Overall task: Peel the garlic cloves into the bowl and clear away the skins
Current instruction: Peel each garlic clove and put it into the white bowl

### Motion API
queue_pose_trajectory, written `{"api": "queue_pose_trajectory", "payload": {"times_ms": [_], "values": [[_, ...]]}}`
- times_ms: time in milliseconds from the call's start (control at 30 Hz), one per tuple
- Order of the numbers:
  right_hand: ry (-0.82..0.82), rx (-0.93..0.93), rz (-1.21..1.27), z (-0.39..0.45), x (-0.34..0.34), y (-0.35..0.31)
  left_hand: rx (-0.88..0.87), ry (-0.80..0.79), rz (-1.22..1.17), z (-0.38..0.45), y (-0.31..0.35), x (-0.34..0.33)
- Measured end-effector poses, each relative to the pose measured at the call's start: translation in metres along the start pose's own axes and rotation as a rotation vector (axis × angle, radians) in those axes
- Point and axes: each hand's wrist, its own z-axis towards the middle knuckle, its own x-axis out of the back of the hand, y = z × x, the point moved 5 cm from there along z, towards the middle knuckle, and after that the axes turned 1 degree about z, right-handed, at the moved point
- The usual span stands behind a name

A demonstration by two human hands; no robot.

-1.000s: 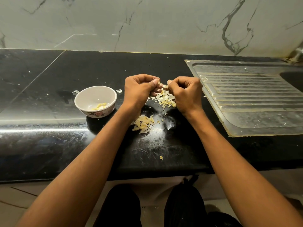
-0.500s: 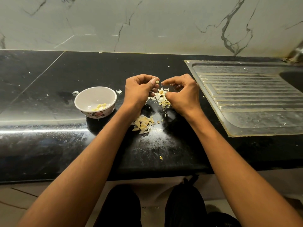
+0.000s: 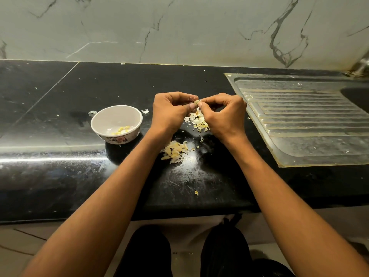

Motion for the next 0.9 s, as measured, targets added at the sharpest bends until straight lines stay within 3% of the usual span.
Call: {"api": "queue_pose_trajectory", "payload": {"times_ms": [467,900], "values": [[0.012,-0.011,-0.006,0.001,0.001,0.003,-0.015,-0.046,0.002,-0.003,0.004,-0.004],[-0.028,-0.211,-0.15,0.001,0.001,0.015,0.126,-0.044,-0.103,-0.002,-0.003,-0.003]]}}
